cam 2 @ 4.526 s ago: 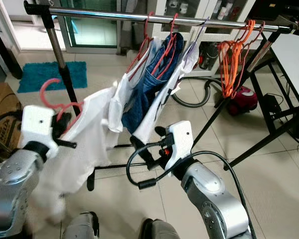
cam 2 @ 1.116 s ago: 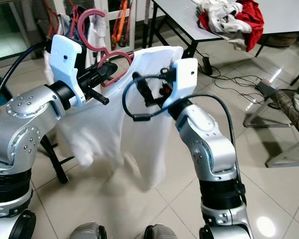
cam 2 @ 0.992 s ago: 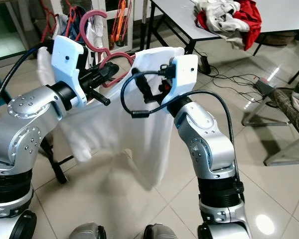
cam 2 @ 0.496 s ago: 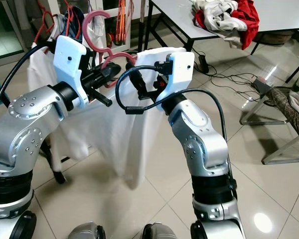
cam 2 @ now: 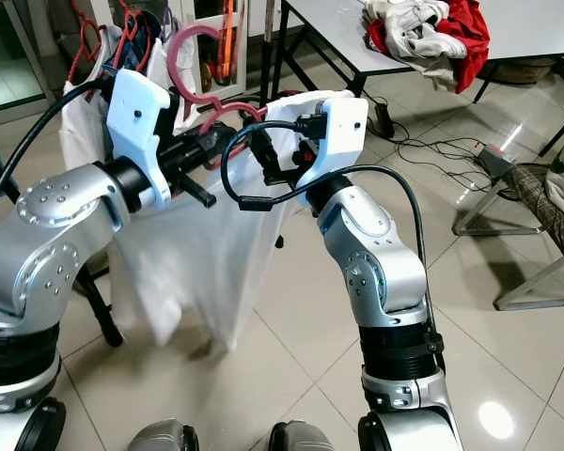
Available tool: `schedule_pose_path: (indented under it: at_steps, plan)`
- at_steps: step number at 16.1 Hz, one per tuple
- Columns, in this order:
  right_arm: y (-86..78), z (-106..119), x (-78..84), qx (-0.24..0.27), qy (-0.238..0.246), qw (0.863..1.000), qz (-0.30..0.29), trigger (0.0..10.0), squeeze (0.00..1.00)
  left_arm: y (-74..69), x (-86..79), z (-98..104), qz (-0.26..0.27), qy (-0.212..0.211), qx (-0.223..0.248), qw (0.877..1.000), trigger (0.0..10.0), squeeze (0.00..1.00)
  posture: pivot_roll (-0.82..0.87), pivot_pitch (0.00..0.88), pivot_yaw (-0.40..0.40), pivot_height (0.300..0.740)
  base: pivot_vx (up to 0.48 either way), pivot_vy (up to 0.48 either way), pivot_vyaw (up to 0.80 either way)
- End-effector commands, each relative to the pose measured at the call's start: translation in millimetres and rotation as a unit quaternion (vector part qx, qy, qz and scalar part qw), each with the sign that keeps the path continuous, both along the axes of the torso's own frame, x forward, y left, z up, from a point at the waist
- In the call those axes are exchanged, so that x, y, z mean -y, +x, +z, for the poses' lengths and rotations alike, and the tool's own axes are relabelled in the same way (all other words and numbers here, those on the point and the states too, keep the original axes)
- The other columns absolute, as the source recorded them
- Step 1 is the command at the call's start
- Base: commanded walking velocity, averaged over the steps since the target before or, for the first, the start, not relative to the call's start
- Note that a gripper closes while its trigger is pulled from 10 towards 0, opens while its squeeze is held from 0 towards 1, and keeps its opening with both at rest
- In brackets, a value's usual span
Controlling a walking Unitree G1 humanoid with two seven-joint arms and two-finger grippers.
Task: Hang hanger
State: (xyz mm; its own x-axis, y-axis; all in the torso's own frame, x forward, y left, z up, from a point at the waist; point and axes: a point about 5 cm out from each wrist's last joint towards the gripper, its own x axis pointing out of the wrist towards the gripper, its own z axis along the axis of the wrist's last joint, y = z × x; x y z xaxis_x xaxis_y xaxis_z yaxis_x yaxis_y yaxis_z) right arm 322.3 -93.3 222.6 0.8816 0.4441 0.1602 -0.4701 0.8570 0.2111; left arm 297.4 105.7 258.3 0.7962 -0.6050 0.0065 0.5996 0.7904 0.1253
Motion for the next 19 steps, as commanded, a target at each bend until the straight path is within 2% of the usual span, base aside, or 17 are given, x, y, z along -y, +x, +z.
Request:
schedule_pose_path:
  at_steps: [1, 3, 6, 7, 8, 9, 12, 19]
  plan:
    - [5.6, 4.9, 24.7, 0.009, 0.015, 0.998, -0.064, 10.0, 0.0, 2.4, -10.0, 9.4, 0.025, -0.007, 0.021, 0.999, 10.0, 0.0, 0.0, 0.055, -0.075, 0.74, 0.0, 0.0, 0.0]
    - [4.0, 8.2, 25.4, 0.018, 0.04, 0.998, -0.054, 10.0, 0.0, 4.1, -12.6, 11.1, 0.031, -0.013, 0.021, 0.999, 10.0, 0.0, 0.0, 0.053, -0.072, 0.74, 0.0, 0.0, 0.0]
    - [-1.2, 12.0, 18.1, 0.025, 0.058, 0.998, 0.005, 10.0, 0.0, 4.0, -11.0, 11.9, 0.022, -0.02, 0.021, 0.999, 10.0, 0.0, -0.01, 0.046, -0.069, 0.74, 0.0, 0.0, 0.0]
    - [-4.1, 12.4, 14.8, 0.022, 0.065, 0.997, 0.033, 1.0, 0.0, 3.2, -9.6, 11.7, 0.018, -0.021, 0.021, 0.999, 10.0, 0.0, -0.01, 0.042, -0.07, 0.74, 0.0, 0.0, 0.0]
    - [-5.2, 12.7, 14.0, 0.021, 0.069, 0.997, 0.042, 1.0, 0.0, 3.1, -9.4, 11.5, 0.018, -0.021, 0.021, 0.999, 10.0, 0.0, -0.01, 0.042, -0.07, 0.74, 0.0, 0.0, 0.0]
    - [-7.1, 12.6, 12.8, 0.02, 0.071, 0.996, 0.058, 0.0, 0.0, 3.4, -9.3, 11.7, 0.018, -0.023, 0.02, 0.999, 10.0, 0.0, -0.01, 0.041, -0.07, 0.74, 0.0, 0.0, 0.0]
    - [-10.4, 10.7, 12.1, 0.016, 0.059, 0.995, 0.078, 0.0, 0.0, 4.9, -10.6, 13.1, 0.021, -0.025, 0.021, 0.999, 10.0, 0.0, -0.01, 0.039, -0.072, 0.74, 0.0, 0.0, 0.0]
    - [-7.4, 10.0, 14.4, 0.009, 0.051, 0.996, 0.069, 0.0, 0.0, 1.6, -6.4, 14.2, 0.004, -0.028, 0.024, 0.999, 10.0, 0.0, -0.01, 0.037, -0.074, 0.74, 0.0, 0.0, 0.0]
